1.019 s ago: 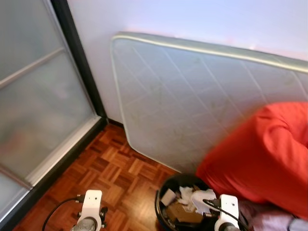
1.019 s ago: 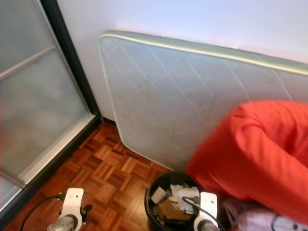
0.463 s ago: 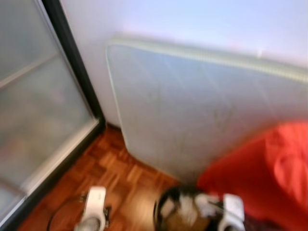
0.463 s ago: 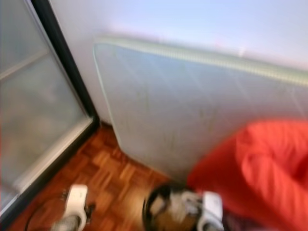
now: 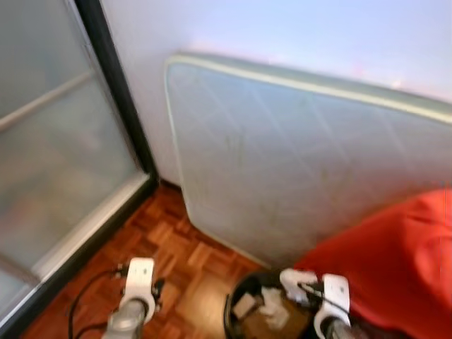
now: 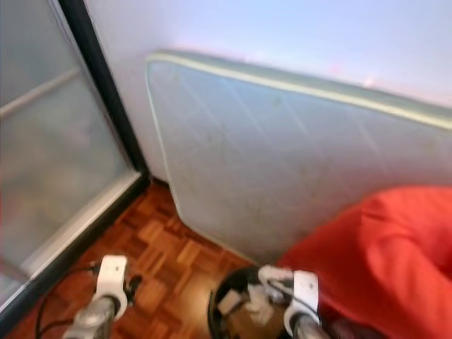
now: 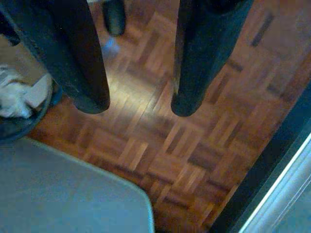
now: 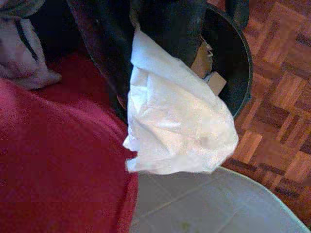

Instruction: Clean up the room

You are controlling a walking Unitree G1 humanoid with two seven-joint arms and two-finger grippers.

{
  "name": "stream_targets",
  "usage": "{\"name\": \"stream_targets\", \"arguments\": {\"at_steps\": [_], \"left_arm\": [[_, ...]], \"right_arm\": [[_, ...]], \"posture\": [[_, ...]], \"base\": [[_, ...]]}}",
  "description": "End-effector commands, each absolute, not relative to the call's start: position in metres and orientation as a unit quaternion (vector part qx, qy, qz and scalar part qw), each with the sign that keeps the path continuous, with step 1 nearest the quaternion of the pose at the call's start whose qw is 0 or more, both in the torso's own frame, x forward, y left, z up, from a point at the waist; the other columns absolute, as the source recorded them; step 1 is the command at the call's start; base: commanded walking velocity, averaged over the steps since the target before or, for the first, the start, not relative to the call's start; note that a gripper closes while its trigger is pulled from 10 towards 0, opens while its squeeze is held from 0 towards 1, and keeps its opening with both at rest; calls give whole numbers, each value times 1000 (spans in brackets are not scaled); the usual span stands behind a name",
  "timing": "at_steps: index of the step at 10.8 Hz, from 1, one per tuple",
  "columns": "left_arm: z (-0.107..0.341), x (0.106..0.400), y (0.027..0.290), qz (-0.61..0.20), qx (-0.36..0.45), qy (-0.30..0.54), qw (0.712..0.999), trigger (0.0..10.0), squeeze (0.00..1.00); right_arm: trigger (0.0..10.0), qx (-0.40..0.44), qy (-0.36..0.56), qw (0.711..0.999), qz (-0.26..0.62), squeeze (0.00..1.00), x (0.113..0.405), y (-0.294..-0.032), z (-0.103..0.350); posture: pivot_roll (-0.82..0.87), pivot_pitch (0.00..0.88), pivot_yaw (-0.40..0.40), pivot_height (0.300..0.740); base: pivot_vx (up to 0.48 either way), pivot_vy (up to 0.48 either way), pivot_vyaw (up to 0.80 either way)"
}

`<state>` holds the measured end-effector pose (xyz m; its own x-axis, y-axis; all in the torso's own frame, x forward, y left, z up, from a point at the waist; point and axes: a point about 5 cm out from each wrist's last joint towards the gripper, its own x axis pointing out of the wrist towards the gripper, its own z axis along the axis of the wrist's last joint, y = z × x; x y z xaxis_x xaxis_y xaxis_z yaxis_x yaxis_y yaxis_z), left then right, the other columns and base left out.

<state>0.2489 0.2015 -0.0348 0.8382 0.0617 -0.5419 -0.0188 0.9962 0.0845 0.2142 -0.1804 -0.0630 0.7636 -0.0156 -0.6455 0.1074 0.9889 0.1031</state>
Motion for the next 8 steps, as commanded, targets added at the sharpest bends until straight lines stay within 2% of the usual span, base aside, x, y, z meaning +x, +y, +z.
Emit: {"name": "stream_targets", "arguments": {"at_steps": [1, 3, 5, 8], "left_arm": [[-28, 255, 201, 21, 28, 258, 966, 10000, 0], [-19, 265, 188, 2, 25, 218, 976, 10000, 0], [-25, 260, 185, 5, 24, 239, 971, 10000, 0], [-22, 264, 180, -2, 17, 226, 974, 10000, 0]], "right_arm": [[10000, 70, 322, 944, -25, 0, 222, -177, -58], [10000, 73, 309, 948, 0, 0, 227, -170, -54], [10000, 64, 321, 944, 34, 0, 223, -161, -58], [10000, 69, 285, 956, -3, 0, 242, -165, -44]], "posture": [[116, 92, 21, 740], [130, 131, 5, 740], [126, 152, -3, 740], [133, 208, -3, 740]], "base": [[0, 0, 0], [0, 0, 0], [0, 0, 0], [0, 0, 0]]}}
